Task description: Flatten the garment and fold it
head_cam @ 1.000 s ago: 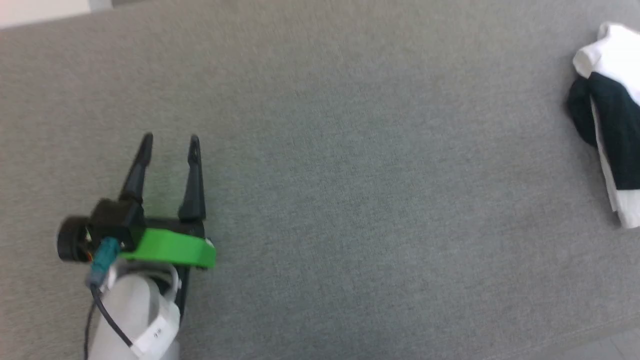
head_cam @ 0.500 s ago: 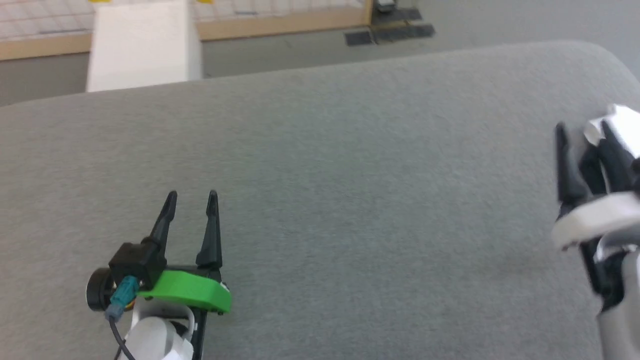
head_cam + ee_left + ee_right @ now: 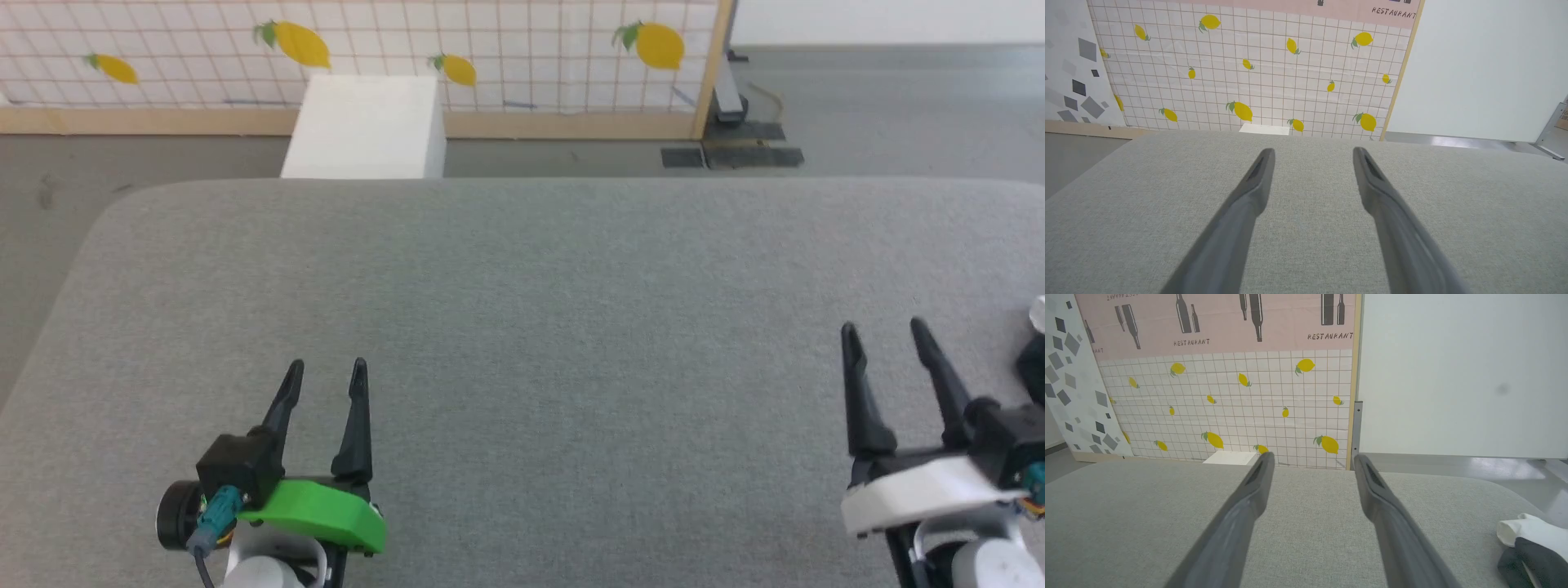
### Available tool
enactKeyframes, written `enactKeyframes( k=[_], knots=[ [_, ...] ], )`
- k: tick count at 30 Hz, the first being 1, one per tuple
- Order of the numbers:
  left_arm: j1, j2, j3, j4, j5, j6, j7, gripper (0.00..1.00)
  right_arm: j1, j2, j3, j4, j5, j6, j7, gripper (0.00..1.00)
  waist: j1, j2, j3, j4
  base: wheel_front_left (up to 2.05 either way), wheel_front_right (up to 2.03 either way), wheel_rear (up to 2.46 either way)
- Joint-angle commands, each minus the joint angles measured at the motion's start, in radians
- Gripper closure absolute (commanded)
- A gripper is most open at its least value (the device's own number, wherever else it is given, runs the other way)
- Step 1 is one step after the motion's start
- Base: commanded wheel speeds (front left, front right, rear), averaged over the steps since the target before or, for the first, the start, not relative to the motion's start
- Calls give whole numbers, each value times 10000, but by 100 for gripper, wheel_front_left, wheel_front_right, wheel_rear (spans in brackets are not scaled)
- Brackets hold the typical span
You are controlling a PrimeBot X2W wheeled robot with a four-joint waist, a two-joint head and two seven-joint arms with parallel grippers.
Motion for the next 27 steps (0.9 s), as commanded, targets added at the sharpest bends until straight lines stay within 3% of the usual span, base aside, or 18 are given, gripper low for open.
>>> enactKeyframes(
  k=[1, 20, 21, 27],
  knots=[
    [179, -50, 21, 26, -136, -45, -37, 0, 222, 81, 39, -116, -119, -17, -88, 0, 1, 0, -284, 264, 0, 0, 0],
    [1153, -91, 14, 20, -273, -44, -37, 0, 1639, 298, 243, 23, 402, -17, -296, 0, 1, 0, -801, 486, 0, 0, 0],
    [1168, -91, 19, 28, -284, -47, -37, 100, 1645, 298, 246, 33, 422, -17, -298, 100, 1, 0, -808, 486, 0, 0, 0],
    [1021, -40, -16, 25, -270, -25, 17, 100, 1532, 276, 228, 13, 338, 0, -189, 100, 1, 0, -808, 479, 0, 0, 0]
  ],
)
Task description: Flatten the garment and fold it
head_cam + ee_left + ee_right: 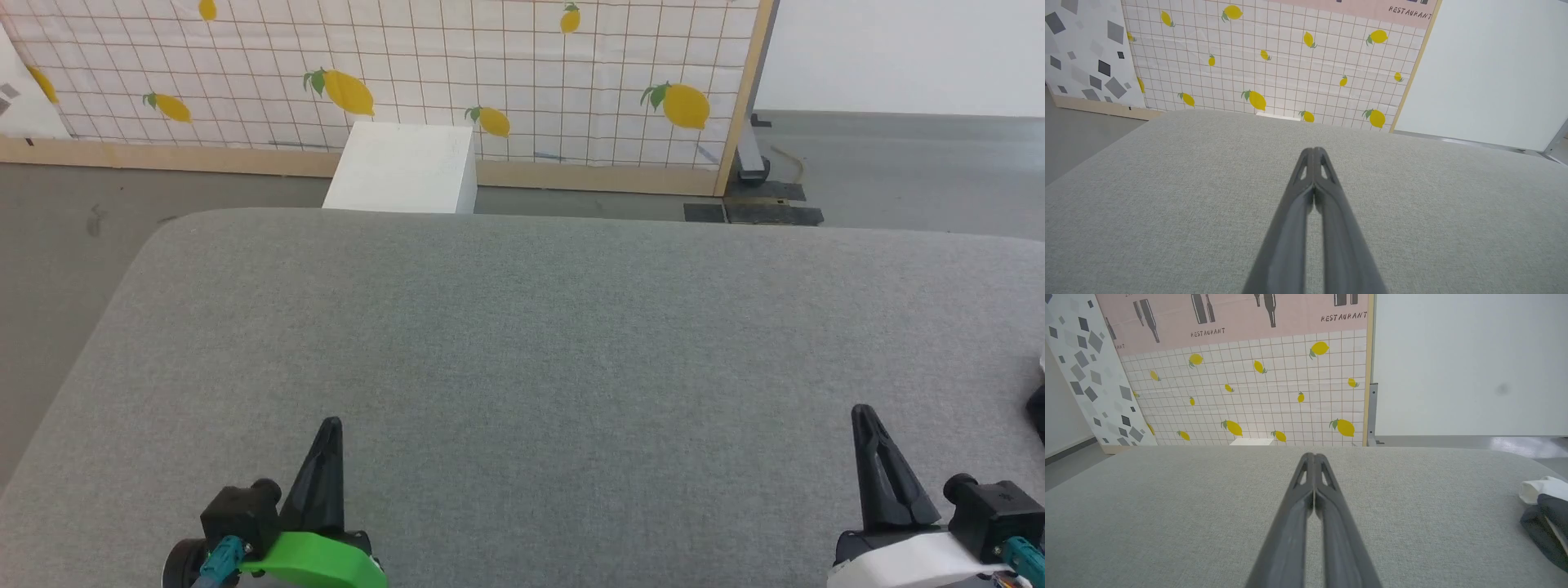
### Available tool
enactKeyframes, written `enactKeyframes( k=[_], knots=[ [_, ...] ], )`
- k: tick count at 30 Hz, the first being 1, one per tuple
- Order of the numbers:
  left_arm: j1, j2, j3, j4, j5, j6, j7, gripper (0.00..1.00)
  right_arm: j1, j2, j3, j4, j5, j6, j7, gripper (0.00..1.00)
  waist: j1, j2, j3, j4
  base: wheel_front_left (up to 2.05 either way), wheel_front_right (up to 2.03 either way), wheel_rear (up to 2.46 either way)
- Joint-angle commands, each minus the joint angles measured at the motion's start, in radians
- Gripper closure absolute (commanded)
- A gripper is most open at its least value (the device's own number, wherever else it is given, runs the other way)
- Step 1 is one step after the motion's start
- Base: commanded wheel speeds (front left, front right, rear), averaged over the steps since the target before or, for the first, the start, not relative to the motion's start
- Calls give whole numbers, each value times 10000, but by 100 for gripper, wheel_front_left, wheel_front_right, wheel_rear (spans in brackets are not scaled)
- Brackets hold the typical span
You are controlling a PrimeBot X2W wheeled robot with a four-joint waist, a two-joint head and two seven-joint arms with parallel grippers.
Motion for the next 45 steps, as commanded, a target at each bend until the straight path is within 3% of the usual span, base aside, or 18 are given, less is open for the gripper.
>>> enactKeyframes(
  k=[1, 45],
  knots=[
    [-1, 0, -1, -5, 6, 3, 8, 100, -4, 0, 2, 0, -4, 0, 6, 100, 1, 0, 1, -3, 0, 0, 0],
    [-118, -14, 109, -405, 540, 263, 676, 100, -354, 6, 171, -27, -374, -4, 515, 100, 1, 0, 132, -270, 0, 0, 0]
  ],
)
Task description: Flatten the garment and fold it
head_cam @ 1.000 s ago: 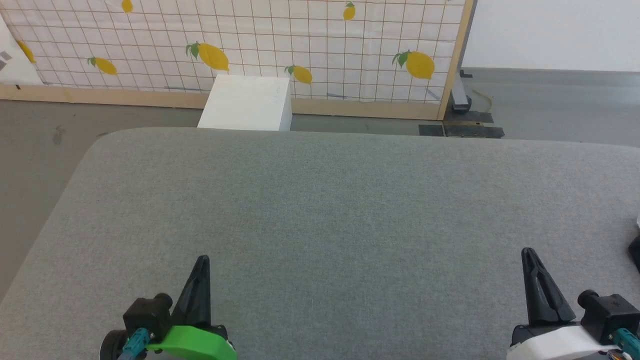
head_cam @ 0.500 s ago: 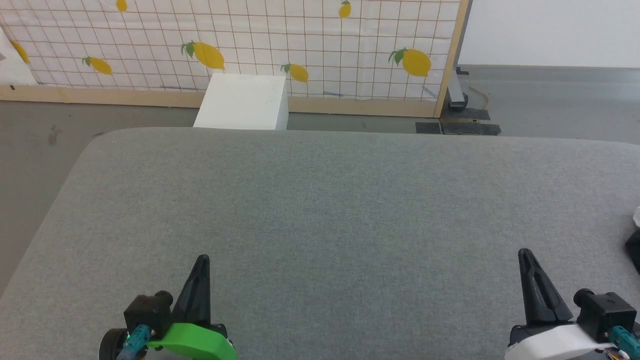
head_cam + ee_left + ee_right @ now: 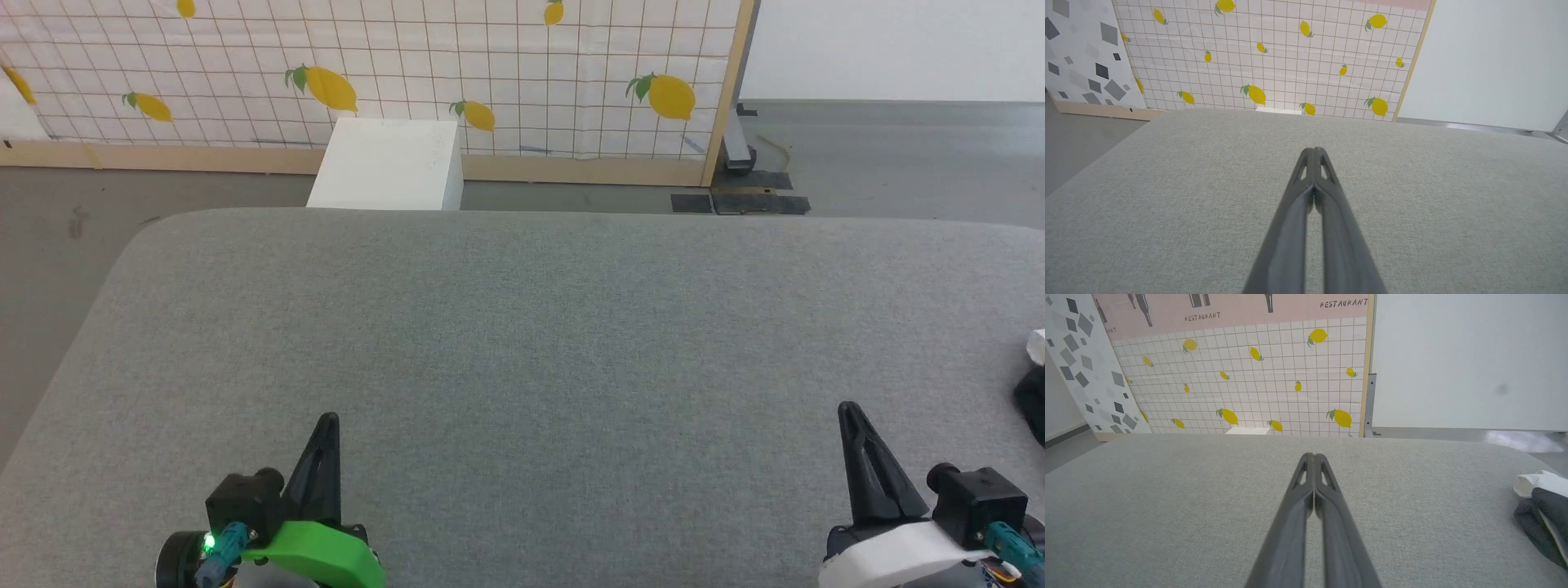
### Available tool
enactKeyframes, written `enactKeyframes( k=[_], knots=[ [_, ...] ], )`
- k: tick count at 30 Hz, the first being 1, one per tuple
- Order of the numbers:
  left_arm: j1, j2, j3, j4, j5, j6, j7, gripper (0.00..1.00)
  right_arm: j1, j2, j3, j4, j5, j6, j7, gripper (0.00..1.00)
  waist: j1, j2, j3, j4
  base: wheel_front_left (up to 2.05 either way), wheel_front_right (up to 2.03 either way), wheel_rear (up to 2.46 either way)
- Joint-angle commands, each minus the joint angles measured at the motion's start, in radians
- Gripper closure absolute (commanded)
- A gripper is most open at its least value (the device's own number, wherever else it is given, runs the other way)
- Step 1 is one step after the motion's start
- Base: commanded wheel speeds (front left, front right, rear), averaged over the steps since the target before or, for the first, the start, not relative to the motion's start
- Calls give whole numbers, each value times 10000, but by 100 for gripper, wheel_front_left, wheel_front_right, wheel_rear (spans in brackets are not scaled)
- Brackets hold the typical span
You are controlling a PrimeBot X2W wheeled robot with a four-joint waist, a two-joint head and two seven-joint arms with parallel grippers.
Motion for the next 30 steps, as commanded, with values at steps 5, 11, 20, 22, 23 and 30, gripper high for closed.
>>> enactKeyframes(
  k=[5, 11, 20, 22, 23, 30],
  knots=[
    [-122, -17, 58, -116, 149, 87, 142, 100, -261, 9, 57, -25, -153, -5, 116, 100, 0, 0, 23, -43, 0, 0, 0],
    [-143, -19, 79, -188, 246, 134, 264, 100, -324, 10, 88, -30, -220, -6, 203, 100, 0, 0, 46, -89, 0, 0, 0],
    [-174, -23, 109, -296, 389, 204, 443, 100, -418, 12, 133, -37, -319, -7, 332, 100, 0, 0, 81, -157, 0, 0, 0],
    [-181, -24, 116, -320, 421, 219, 483, 100, -439, 12, 143, -39, -342, -7, 361, 100, 0, 0, 89, -172, 0, 0, 0],
    [-185, -24, 120, -333, 439, 228, 506, 100, -451, 13, 149, -40, -354, -8, 378, 100, 0, 0, 93, -180, 0, 0, 0],
    [-210, -27, 144, -417, 551, 282, 645, 100, -524, 14, 184, -45, -431, -8, 478, 100, 0, 0, 120, -233, 0, 0, 0]
  ],
)
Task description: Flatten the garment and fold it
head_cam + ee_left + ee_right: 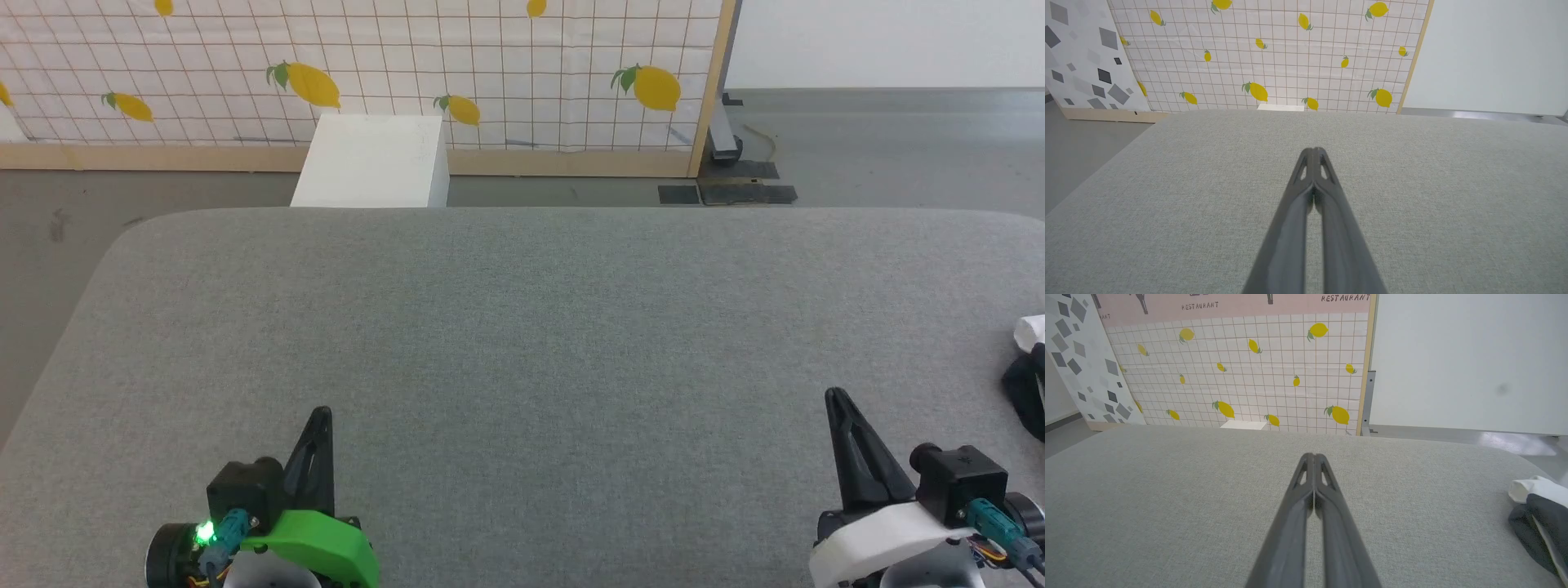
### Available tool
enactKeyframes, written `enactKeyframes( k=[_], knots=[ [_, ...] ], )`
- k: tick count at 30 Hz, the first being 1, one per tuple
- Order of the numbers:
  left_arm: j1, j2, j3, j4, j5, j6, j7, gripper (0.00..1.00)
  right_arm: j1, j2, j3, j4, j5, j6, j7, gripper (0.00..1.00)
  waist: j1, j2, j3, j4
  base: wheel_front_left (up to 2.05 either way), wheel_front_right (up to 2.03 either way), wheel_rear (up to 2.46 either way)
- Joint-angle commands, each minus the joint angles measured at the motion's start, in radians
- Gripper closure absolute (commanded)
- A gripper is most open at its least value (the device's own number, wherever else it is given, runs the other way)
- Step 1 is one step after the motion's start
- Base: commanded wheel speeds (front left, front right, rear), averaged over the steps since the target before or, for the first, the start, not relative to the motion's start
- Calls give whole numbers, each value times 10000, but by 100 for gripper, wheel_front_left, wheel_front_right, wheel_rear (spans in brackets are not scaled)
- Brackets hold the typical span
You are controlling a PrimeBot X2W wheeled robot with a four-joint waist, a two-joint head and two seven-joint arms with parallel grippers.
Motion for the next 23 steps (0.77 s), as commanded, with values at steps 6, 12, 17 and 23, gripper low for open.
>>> enactKeyframes(
  k=[6, 12, 17, 23],
  knots=[
    [-195, -30, 46, -141, 187, 117, 166, 100, -244, 13, 59, -43, -134, -9, 122, 100, 0, -1, 26, -49, 0, 0, 0],
    [-216, -33, 67, -216, 288, 165, 291, 100, -309, 14, 91, -48, -204, -10, 213, 100, 0, -1, 50, -96, 0, 0, 0],
    [-234, -35, 84, -275, 367, 204, 390, 100, -361, 15, 116, -52, -258, -11, 284, 100, 0, -1, 69, -134, 0, 0, 0],
    [-255, -37, 104, -347, 463, 251, 511, 100, -424, 16, 146, -56, -325, -12, 371, 100, 0, -1, 93, -179, 0, 0, 0]
  ],
)
